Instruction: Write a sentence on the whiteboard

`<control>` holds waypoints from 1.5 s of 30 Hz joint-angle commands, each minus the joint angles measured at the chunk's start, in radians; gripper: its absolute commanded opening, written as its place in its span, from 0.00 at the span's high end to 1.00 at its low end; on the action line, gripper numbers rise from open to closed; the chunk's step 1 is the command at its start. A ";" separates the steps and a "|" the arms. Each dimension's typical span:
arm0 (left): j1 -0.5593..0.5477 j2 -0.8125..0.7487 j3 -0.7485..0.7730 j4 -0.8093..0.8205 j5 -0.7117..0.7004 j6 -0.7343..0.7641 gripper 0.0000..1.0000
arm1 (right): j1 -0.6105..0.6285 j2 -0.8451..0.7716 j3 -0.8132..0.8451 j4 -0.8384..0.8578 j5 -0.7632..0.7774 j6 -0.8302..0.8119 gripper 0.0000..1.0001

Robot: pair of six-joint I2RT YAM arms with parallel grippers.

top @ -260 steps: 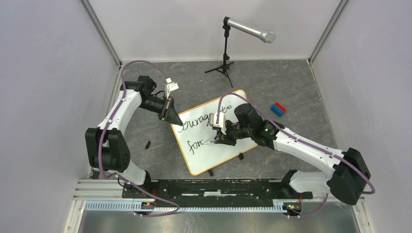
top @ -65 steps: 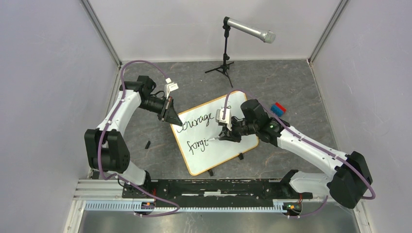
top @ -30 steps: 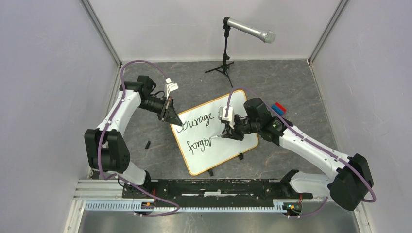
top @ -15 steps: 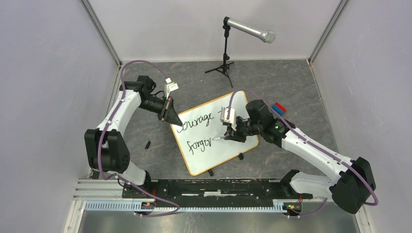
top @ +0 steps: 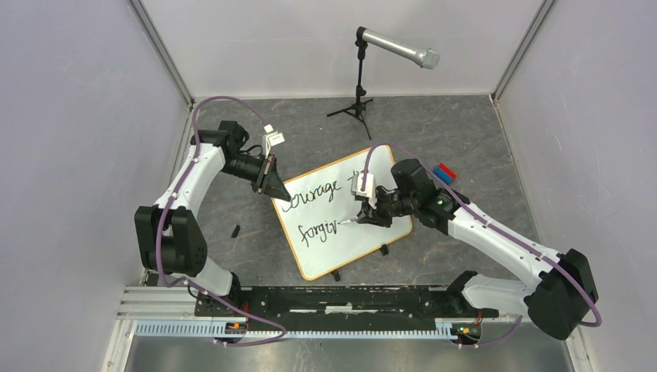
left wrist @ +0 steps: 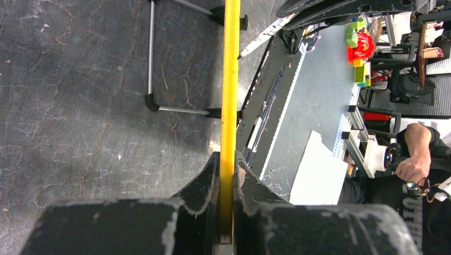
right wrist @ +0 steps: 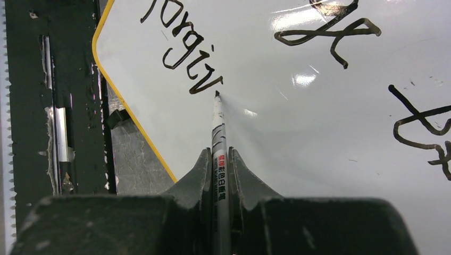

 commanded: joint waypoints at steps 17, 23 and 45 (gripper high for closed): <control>0.005 -0.020 0.024 0.002 -0.076 0.013 0.98 | -0.055 0.028 0.088 -0.013 0.022 -0.034 1.00; 0.005 -0.018 0.029 0.002 -0.076 0.012 0.98 | -0.034 0.042 0.080 0.000 0.002 -0.018 1.00; 0.004 -0.019 0.019 0.002 -0.081 0.020 0.98 | -0.008 0.006 -0.034 -0.008 0.020 -0.030 1.00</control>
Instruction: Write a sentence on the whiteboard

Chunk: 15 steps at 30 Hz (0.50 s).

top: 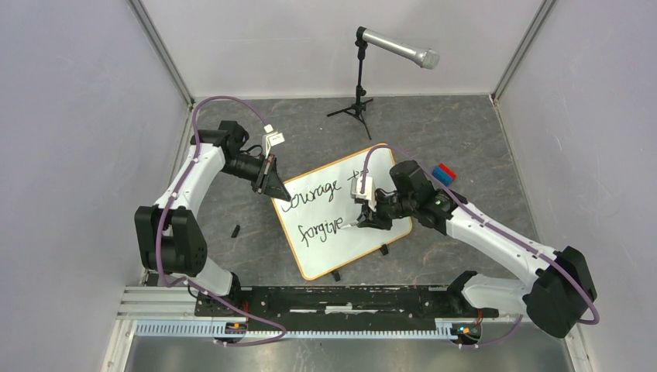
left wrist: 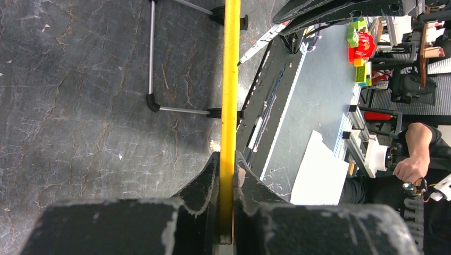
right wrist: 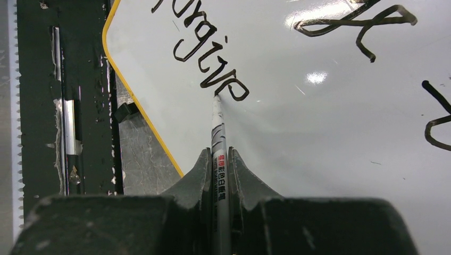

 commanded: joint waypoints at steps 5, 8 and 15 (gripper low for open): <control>0.003 -0.015 0.017 0.001 -0.079 0.021 0.98 | -0.025 -0.015 -0.001 -0.022 0.060 -0.034 1.00; 0.005 -0.016 0.018 0.002 -0.080 0.020 0.98 | -0.048 -0.015 0.018 -0.046 0.065 -0.050 1.00; 0.005 -0.017 0.022 0.002 -0.080 0.017 0.98 | -0.058 -0.048 0.079 -0.112 0.026 -0.064 1.00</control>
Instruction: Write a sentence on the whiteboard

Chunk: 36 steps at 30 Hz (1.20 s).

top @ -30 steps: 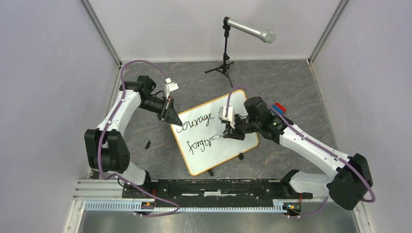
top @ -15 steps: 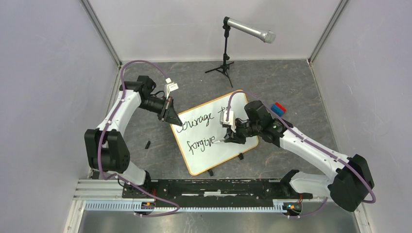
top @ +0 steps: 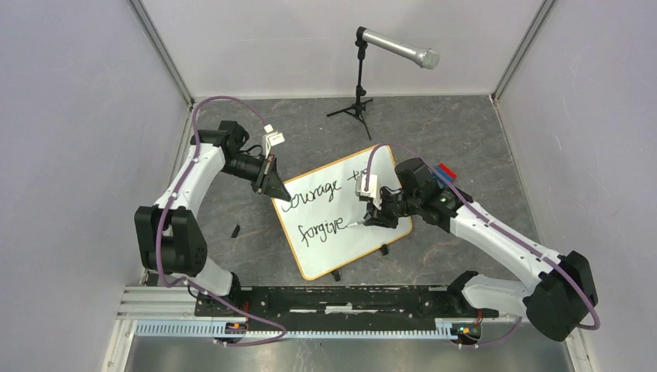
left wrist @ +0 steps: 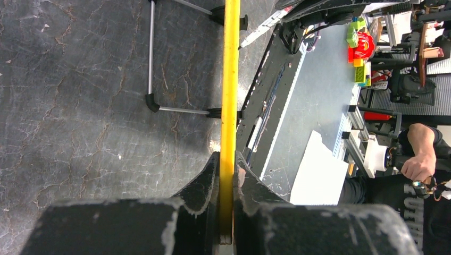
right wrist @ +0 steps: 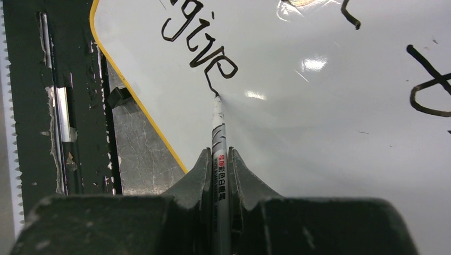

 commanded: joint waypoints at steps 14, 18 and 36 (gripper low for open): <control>0.004 -0.020 0.028 0.002 -0.078 0.014 0.98 | -0.076 -0.029 0.068 -0.007 0.031 -0.029 1.00; 0.004 -0.020 0.026 0.001 -0.079 0.015 0.98 | -0.077 -0.016 0.071 0.007 0.038 -0.026 1.00; 0.004 -0.019 0.026 0.001 -0.079 0.016 0.98 | -0.082 -0.051 -0.046 0.004 0.000 -0.010 1.00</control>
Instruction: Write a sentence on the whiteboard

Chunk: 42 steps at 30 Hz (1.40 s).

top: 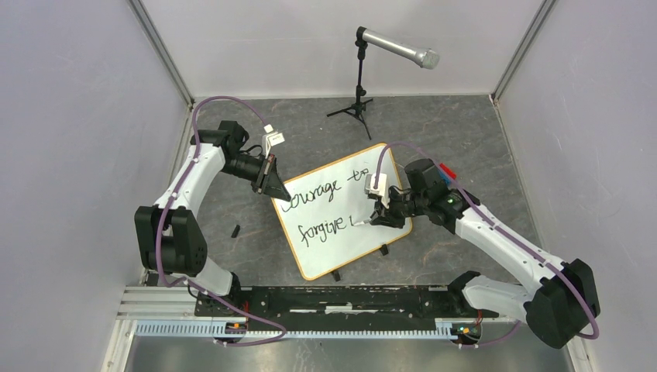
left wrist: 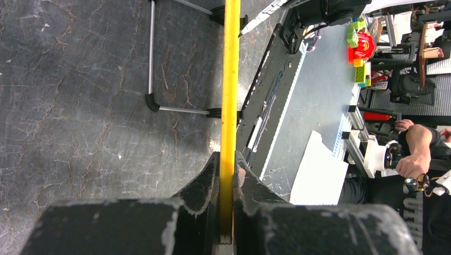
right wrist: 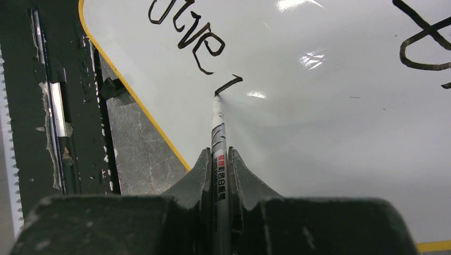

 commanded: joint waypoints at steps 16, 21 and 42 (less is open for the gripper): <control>0.005 -0.015 0.030 0.002 -0.077 0.013 0.98 | -0.013 0.030 0.112 0.025 0.049 0.005 1.00; 0.004 -0.020 0.031 0.002 -0.080 0.012 0.98 | -0.035 0.030 0.107 0.012 0.058 -0.017 1.00; 0.003 -0.004 0.041 0.002 -0.076 0.010 0.97 | -0.056 -0.016 0.052 -0.039 -0.017 -0.030 1.00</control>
